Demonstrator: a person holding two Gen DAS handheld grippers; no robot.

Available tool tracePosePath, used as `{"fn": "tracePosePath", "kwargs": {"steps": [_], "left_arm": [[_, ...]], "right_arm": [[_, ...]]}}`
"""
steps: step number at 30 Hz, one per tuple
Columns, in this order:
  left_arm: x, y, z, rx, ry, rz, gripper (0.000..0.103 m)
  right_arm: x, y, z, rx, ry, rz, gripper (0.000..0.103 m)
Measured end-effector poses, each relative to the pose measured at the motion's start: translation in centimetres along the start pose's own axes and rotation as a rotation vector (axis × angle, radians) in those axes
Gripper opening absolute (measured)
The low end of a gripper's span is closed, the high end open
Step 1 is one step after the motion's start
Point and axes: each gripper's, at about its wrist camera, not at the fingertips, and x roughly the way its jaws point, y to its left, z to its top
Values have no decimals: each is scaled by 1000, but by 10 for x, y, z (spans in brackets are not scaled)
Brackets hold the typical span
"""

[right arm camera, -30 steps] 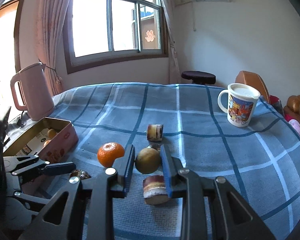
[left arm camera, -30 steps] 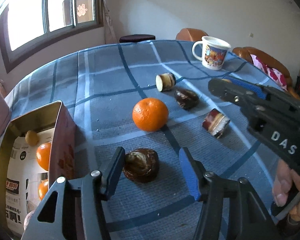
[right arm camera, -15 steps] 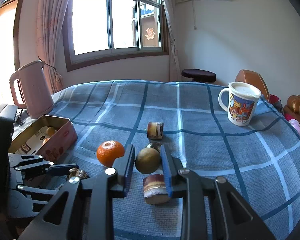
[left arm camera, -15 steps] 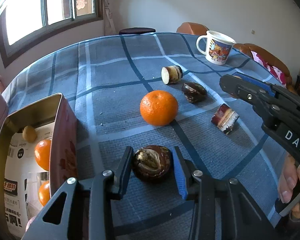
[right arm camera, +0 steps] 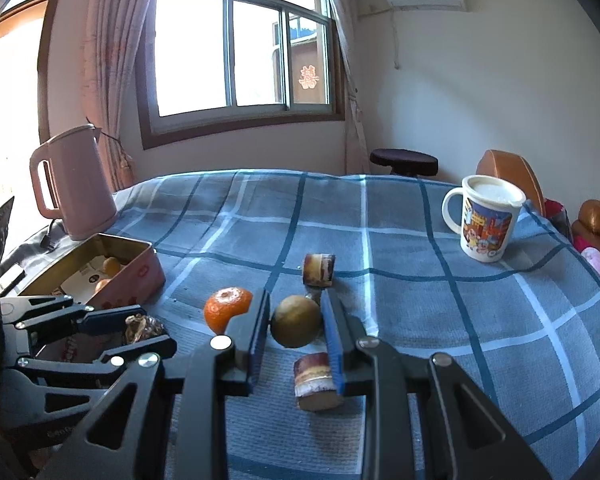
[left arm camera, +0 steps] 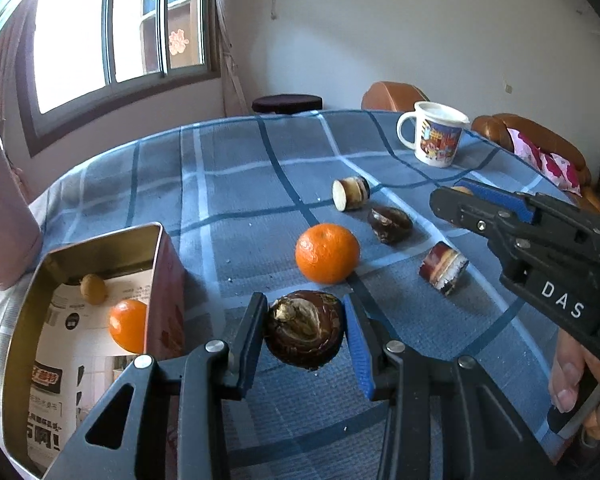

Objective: Organize fruits
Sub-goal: 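Close the left gripper on the brown round fruit and lift it while the right gripper holds the kiwi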

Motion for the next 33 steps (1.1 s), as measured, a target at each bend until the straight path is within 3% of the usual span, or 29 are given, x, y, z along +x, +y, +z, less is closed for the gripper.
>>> {"fn": "tracePosePath", "kwargs": {"steps": [33], "left_arm": [[-31,-1,-3,-1,-170,61,41]], "right_arm": [[-22,7,-1,-45,-123,8,30]]}}
